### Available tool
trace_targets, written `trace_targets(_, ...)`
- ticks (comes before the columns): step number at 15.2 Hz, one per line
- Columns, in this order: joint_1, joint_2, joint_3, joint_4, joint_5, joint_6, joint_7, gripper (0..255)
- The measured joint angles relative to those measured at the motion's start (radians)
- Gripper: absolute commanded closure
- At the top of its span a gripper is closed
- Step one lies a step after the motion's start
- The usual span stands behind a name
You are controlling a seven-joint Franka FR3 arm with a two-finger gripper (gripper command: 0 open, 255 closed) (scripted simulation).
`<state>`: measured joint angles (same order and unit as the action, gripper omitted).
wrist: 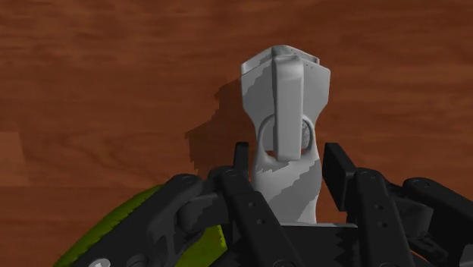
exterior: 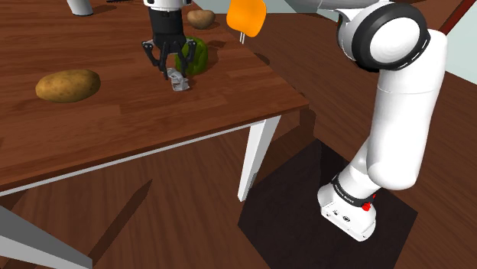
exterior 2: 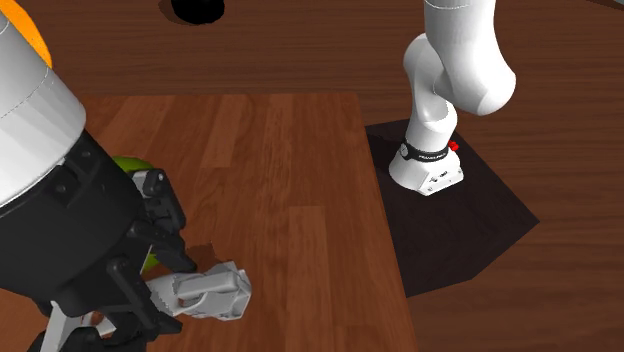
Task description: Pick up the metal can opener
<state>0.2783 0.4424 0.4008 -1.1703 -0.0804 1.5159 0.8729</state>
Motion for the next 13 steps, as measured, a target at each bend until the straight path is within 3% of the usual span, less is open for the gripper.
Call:
trace_targets(7, 0.026, 0.051, -0.003, 0.171, -0.017, -0.124, 0.006, 255)
trace_targets(13, 0.075, 0.133, -0.008, 0.391, -0.046, -0.259, 0.013, 255)
